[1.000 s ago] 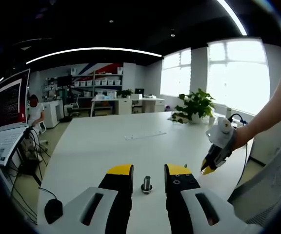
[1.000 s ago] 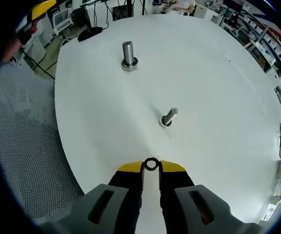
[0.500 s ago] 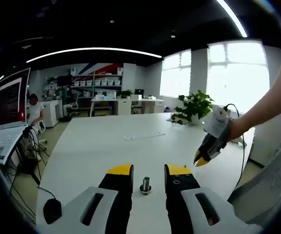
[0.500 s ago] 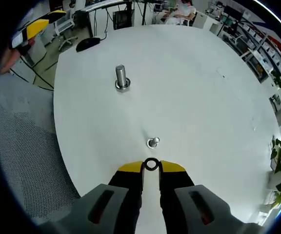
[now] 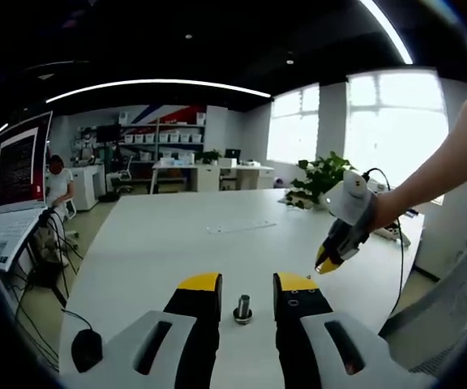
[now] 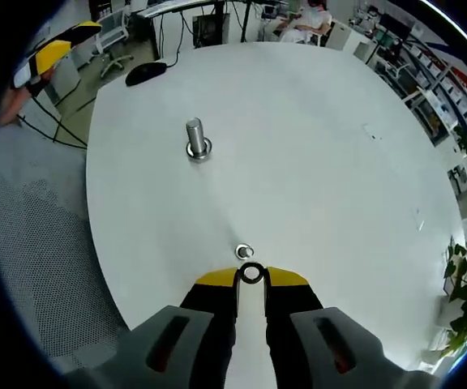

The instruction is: Place the washer onto the threaded stud by aligning its center hole with the stud, sliding it down to the base, and recovering from edge contact or off-axis alignment until the washer reaches the visible bottom stop.

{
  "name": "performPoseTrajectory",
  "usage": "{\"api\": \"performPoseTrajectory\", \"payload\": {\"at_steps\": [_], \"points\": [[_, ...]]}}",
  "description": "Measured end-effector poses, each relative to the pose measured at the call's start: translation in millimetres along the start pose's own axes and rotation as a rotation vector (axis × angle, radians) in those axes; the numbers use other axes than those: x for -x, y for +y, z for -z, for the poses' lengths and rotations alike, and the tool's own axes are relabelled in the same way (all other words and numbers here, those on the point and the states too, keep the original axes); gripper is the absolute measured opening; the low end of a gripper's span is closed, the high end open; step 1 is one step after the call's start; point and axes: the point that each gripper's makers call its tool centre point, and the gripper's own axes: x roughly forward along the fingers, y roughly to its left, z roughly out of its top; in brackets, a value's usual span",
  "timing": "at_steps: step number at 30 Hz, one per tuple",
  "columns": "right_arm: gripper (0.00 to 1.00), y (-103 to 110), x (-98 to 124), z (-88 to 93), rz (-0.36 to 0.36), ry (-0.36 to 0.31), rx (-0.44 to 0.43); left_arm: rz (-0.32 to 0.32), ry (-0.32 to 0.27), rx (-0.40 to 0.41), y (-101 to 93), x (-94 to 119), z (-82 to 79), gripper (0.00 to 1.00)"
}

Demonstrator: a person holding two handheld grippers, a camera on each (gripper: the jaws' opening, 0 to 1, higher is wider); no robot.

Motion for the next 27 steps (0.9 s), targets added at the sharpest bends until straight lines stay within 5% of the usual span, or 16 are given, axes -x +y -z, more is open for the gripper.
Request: {"api": "performPoseTrajectory", "payload": {"at_steps": [27], "points": [[0.13, 4, -13, -10.3, -0.033, 0.033, 0.075, -0.014, 0.001, 0.0, 3.3, 1, 0.8, 0.23]]}}
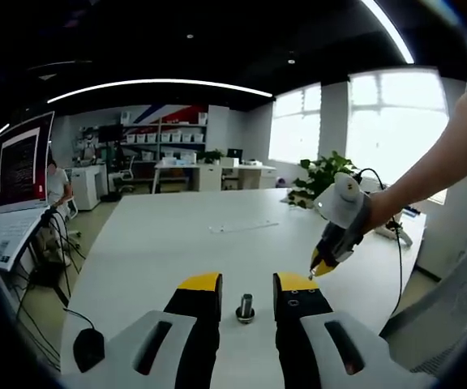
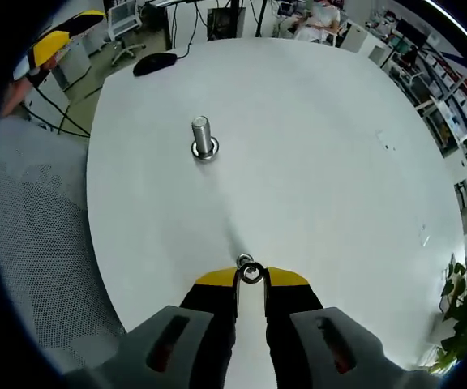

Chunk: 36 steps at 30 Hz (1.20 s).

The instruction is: Place the washer onto the threaded stud by aligning its center hole with the stud, sliding it down to the base, and recovering from edge contact or off-axis alignment until the washer reaches the visible bottom stop.

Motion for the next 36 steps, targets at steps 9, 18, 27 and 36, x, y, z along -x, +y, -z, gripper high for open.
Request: {"api": "performPoseTrajectory", "payload": {"at_steps": [9, 18, 27, 36], "points": [[0.13, -1, -8, 2.0, -0.006, 0.016, 0.03, -0.007, 0.004, 0.002, 1.7, 0, 0.9, 0.23], [0.14, -2, -12, 3.0, -0.014, 0.026, 0.032, -0.014, 0.006, 0.003, 3.3, 0, 1.6, 0.23], [0.14, 1, -14, 4.2, -0.022, 0.032, 0.026, -0.017, 0.009, 0.002, 4.2, 0, 2.2, 0.23], [0.18, -1, -16, 2.1, -0.008, 0.004, 0.013, -0.018, 0.013, -0.002, 4.2, 0, 2.7, 0.23]]}}
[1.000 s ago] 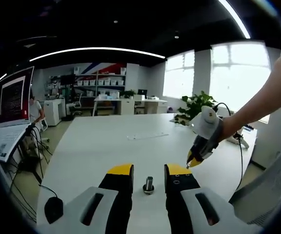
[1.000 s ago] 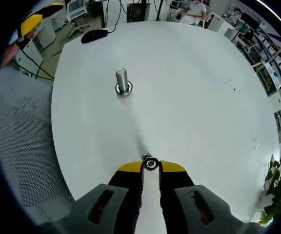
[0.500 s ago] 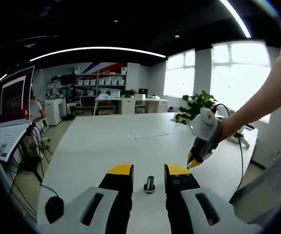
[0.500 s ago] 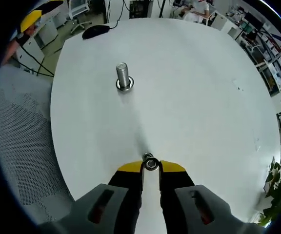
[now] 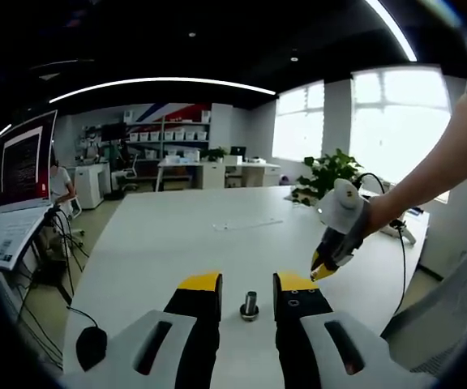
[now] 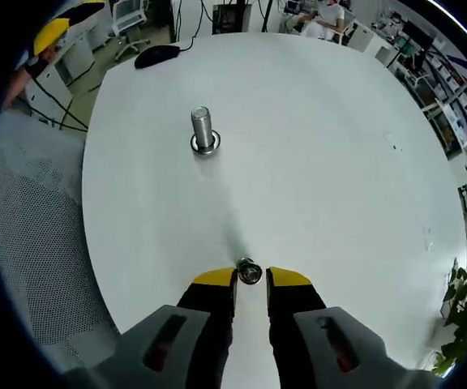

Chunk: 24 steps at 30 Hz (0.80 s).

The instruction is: Place the washer onto the threaded stud by aligning its center hole with the stud, sliding it down to the base, and recovering from edge contact or off-axis alignment until the washer reaches the visible bottom stop.

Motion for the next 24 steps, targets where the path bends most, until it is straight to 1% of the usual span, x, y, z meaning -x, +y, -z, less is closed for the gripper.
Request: {"api": "performPoseTrajectory", "payload": {"at_steps": [4, 10, 14, 17, 20, 22, 24], "points": [[0.19, 1, 1, 0.2, 0.002, -0.007, -0.004, -0.001, 0.001, 0.0, 0.3, 0, 0.1, 0.23], [0.21, 1, 10, -3.3, 0.023, -0.055, -0.041, 0.0, 0.005, 0.005, 0.4, -1, 1.5, 0.23], [0.21, 1, 19, -7.6, 0.047, -0.111, -0.076, 0.005, 0.009, 0.0, -1.0, -1, 2.1, 0.23], [0.22, 5, 26, -10.2, 0.048, -0.146, -0.114, 0.011, 0.011, -0.004, -3.2, -2, 2.1, 0.23], [0.22, 5, 36, -11.4, 0.079, -0.186, -0.124, 0.016, 0.013, -0.012, -5.1, -2, 2.1, 0.23], [0.22, 8, 42, -13.4, 0.088, -0.218, -0.16, 0.018, 0.013, -0.011, -5.4, -2, 2.0, 0.23], [0.22, 7, 46, -13.7, 0.1, -0.242, -0.176, 0.02, 0.016, -0.009, -5.7, -3, 2.7, 0.23]]}}
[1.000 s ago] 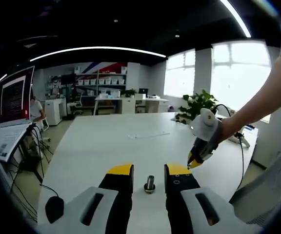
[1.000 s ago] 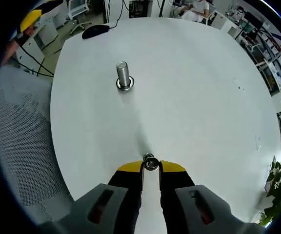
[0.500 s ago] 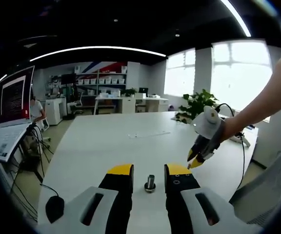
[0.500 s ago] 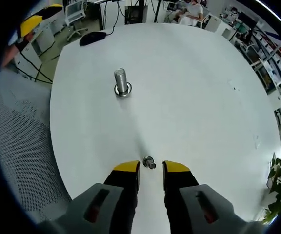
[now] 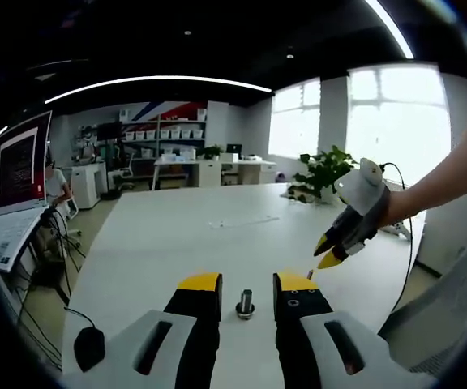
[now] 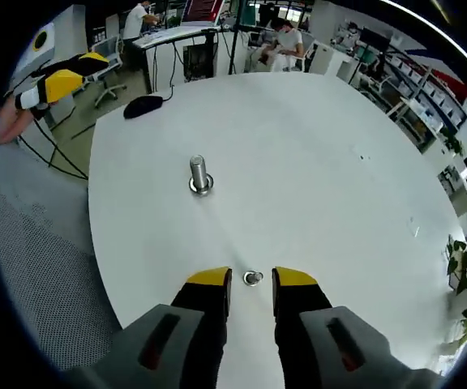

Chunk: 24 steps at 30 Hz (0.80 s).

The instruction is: Place the washer onto the threaded stud by aligning its center hole with the stud, sliding it down to the base, and recovering from edge contact or off-axis alignment until the washer reaches the visible bottom stop.

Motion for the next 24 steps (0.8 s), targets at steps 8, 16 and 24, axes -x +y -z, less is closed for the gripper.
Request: {"api": "performPoseTrajectory", "payload": {"at_steps": [8, 16, 24], "points": [[0.22, -3, 28, -3.8, 0.08, -0.136, -0.13, 0.008, 0.016, -0.002, -2.1, -2, 3.4, 0.23], [0.22, -3, 58, 5.6, 0.13, -0.28, -0.369, 0.044, 0.023, 0.013, -10.2, -3, 5.9, 0.24], [0.22, 5, 84, 16.9, 0.201, -0.39, -0.426, 0.07, 0.024, -0.004, -17.4, -6, 5.4, 0.24]]}}
